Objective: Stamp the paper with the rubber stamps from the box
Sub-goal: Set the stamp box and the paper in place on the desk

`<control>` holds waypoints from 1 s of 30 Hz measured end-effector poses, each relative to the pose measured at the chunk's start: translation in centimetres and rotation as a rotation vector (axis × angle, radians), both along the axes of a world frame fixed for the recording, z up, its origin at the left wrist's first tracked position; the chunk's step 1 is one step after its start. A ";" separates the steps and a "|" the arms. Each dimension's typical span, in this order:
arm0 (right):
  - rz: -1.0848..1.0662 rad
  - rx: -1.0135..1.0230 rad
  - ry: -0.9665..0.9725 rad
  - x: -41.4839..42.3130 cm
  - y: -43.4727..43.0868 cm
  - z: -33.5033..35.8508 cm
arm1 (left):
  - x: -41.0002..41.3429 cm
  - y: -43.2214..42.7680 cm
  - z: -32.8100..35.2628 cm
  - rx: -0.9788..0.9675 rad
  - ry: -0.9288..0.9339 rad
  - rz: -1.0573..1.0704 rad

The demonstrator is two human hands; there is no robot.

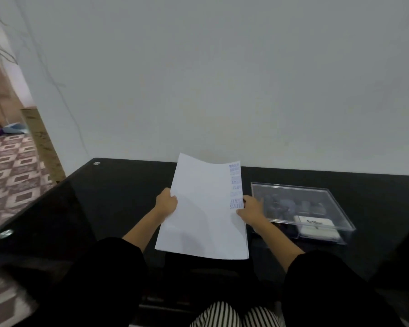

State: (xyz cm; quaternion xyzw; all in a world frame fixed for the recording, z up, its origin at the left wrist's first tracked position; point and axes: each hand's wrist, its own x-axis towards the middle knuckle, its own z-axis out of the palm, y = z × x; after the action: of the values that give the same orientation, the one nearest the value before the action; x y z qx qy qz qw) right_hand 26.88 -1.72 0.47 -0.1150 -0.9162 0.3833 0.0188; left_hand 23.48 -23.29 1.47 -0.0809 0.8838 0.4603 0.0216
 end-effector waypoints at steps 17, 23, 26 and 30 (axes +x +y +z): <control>-0.064 0.093 -0.059 1.1 -1.5 -4.9 | 0.3 0.9 -4.6 -0.009 -0.104 0.040; -0.017 0.192 -0.022 1.5 -1.4 -4.2 | -0.2 1.5 -3.8 -0.131 -0.137 -0.047; 0.049 0.224 -0.021 1.6 -1.9 -3.7 | -0.1 1.3 -3.5 -0.211 -0.177 -0.052; 0.111 0.227 0.088 2.2 -0.9 -2.2 | 0.1 2.2 -2.4 -0.373 -0.165 -0.047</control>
State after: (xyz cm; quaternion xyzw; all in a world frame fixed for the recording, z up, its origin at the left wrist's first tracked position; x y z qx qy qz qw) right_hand 29.12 -2.59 -1.70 -0.0443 -0.9570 0.2823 0.0506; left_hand 23.58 -21.13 -0.97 -0.1002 0.9506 0.2798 0.0894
